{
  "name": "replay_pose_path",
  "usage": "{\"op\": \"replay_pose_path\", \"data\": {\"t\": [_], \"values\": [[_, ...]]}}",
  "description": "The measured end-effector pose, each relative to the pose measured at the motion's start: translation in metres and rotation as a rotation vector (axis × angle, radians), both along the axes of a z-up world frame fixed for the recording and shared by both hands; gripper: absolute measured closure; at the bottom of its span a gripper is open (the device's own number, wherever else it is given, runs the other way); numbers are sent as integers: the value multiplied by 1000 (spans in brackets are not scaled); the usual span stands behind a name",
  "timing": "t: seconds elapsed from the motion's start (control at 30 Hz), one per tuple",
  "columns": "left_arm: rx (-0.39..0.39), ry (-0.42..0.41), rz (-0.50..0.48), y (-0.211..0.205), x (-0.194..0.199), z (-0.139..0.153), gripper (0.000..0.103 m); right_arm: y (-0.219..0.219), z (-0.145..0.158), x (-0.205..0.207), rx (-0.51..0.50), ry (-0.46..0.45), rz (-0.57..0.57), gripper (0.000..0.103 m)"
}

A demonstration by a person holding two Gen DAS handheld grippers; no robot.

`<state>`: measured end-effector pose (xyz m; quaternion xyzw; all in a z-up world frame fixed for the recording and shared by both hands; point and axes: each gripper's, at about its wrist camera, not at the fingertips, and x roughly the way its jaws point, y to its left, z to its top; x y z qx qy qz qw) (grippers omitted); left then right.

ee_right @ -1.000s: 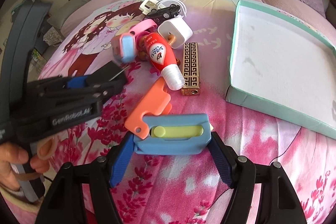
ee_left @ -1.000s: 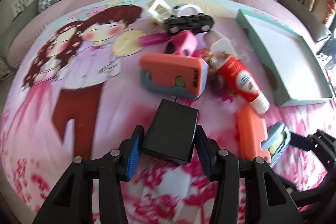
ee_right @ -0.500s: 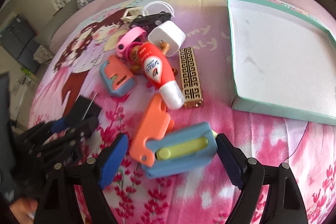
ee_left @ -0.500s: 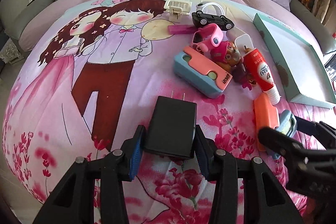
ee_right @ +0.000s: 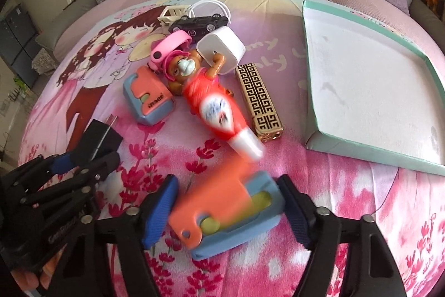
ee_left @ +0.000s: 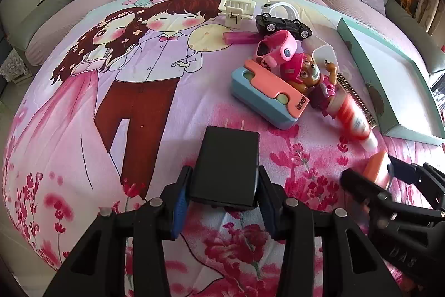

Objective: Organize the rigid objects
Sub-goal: 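Grasp the black charger with the left tool while right tool approaches the toy knife, then grasp the orange-blue toy knife with the right tool and lift it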

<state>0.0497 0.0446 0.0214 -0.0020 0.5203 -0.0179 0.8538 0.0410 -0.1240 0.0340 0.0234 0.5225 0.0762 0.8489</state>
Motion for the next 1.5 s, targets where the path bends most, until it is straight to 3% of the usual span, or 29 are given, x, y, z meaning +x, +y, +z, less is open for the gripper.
{"op": "replay_pose_path", "data": {"t": [0.03, 0.23, 0.33, 0.43, 0.9, 1.33, 1.5], "values": [[0, 0, -1, 0, 0, 0, 57, -2, 2, 0, 14, -2, 1, 58], [3, 4, -2, -2, -1, 1, 58, -10, 1, -6, 66, 15, 28, 59], [2, 3, 2, -1, -2, 1, 58, -18, 2, -10, 116, 22, 22, 55], [5, 3, 2, -2, -4, 2, 58, -26, 6, -12, 151, 28, 10, 42], [-42, 14, 3, 3, -23, 4, 58, -15, 20, -40, 123, 100, 54, 41], [-69, 19, 13, 7, -22, 3, 58, 21, 2, -11, 36, 95, 76, 41], [-56, 14, 11, 4, -20, 2, 58, 24, 0, -13, -14, 65, 102, 51]]}}
